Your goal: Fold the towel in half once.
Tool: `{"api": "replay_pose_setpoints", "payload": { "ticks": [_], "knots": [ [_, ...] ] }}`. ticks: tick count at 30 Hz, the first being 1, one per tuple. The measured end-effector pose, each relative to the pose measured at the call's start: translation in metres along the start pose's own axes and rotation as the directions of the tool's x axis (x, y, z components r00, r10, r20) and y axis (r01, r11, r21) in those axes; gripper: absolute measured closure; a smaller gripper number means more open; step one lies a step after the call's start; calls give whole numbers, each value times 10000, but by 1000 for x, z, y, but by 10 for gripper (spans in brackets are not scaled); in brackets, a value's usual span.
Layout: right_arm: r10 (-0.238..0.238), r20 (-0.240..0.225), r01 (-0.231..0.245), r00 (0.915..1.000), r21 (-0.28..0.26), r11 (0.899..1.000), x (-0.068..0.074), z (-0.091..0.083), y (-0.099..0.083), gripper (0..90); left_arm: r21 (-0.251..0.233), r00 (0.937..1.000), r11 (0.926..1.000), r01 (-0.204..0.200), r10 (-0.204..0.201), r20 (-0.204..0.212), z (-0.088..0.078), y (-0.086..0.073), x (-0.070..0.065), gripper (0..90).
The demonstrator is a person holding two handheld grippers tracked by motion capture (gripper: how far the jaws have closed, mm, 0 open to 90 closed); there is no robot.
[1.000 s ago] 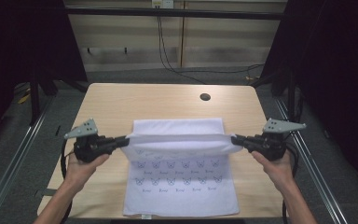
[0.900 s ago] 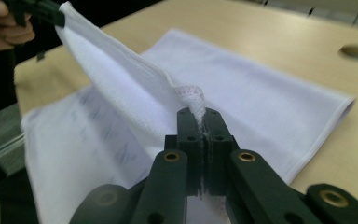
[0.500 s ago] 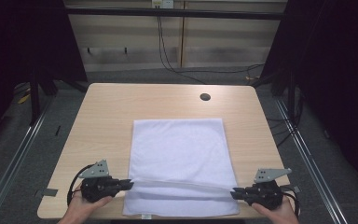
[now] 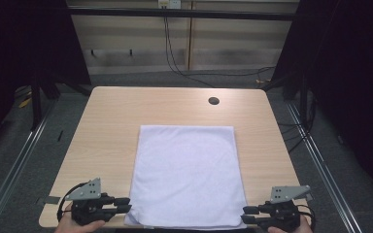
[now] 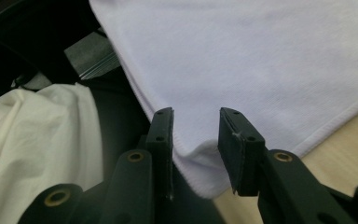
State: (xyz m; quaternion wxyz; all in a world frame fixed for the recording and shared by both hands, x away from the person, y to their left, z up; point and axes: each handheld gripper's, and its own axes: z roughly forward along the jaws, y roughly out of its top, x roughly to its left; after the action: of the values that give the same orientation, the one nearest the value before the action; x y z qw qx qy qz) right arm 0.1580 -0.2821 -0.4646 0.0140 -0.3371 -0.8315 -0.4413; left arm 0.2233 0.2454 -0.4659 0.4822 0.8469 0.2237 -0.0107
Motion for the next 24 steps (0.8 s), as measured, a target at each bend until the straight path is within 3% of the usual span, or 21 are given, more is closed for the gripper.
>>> {"api": "replay_pose_setpoints", "payload": {
  "ticks": [2,4,6,8,11,13,15,17,18,19,20,22,24],
  "knots": [
    [15,270,-9,9996,-202,9998,-8,3,4,666,-100,9988,9990,443,-445,-225,8,6,11,709],
    [118,735,-89,9972,-398,9992,-18,7,11,656,19,9936,9949,1005,-1002,-519,20,16,25,666],
    [183,945,-130,9954,-563,9983,-27,10,19,643,2,9885,9918,1278,-1274,-818,28,24,36,618],
    [432,1085,-336,9932,-887,9955,-38,14,29,614,-42,9826,9859,1672,-1670,-811,37,32,50,592],
    [579,1362,-445,9890,-994,9941,-55,27,45,601,61,9831,9882,1531,-1517,-1024,49,41,68,523],
    [620,1482,-489,9870,-904,9947,-66,39,55,612,87,9790,9858,1674,-1652,-1197,58,46,80,525],
    [421,1618,-332,9859,-572,9978,-73,52,64,612,102,9761,9849,1729,-1700,-1357,65,51,90,525],
    [467,1463,-447,9881,-167,9989,-79,65,73,594,204,9770,9862,1644,-1600,-1413,75,56,102,548],
    [367,1546,-379,9873,47,9993,-82,72,79,590,195,9741,9861,1652,-1600,-1599,78,57,106,571],
    [295,1669,-308,9855,55,9995,-84,76,81,588,-106,9695,9852,1709,-1701,-1764,82,57,112,569],
    [364,1659,-378,9855,49,9993,-87,83,85,588,-120,9690,9841,1770,-1763,-1729,85,57,116,611],
    [175,1819,-213,9832,187,9996,-91,91,91,588,500,9674,9851,1644,-1511,-2032,92,58,122,616],
    [118,1829,-166,9831,252,9995,-98,100,97,588,437,9606,9828,1793,-1653,-2235,97,54,128,623]
  ]
}}
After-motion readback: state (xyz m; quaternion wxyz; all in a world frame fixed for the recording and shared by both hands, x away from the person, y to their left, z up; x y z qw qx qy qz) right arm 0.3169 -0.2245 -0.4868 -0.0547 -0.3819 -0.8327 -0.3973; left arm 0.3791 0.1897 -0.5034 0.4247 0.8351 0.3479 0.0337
